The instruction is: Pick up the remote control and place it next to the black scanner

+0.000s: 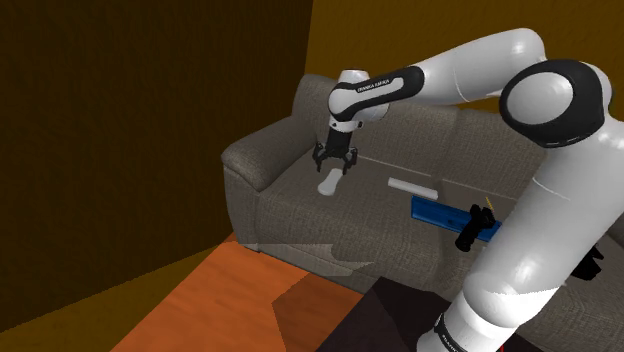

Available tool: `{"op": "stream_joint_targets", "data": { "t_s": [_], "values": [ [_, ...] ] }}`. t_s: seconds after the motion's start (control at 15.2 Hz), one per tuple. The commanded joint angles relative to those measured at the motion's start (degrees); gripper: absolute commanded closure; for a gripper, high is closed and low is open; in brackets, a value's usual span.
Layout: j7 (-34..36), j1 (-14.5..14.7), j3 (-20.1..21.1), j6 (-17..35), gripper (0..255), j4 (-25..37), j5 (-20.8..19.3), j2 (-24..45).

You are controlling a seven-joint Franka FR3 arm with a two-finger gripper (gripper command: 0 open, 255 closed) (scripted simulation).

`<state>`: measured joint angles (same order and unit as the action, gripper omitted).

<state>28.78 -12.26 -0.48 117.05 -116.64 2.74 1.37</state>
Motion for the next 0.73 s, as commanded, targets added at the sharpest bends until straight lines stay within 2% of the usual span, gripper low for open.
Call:
{"op": "stream_joint_targets", "data": {
  "t_s": [0.0, 0.59, 0.66],
  "values": [
    [2.50, -0.69, -0.74, 1.00, 0, 2.87, -0.25, 3.50],
    [11.70, -3.94, -4.84, 4.45, 0, 14.76, 0.09, 17.63],
    [11.67, -3.94, -4.83, 5.11, 0, 14.43, 0.14, 17.95]
  ]
}}
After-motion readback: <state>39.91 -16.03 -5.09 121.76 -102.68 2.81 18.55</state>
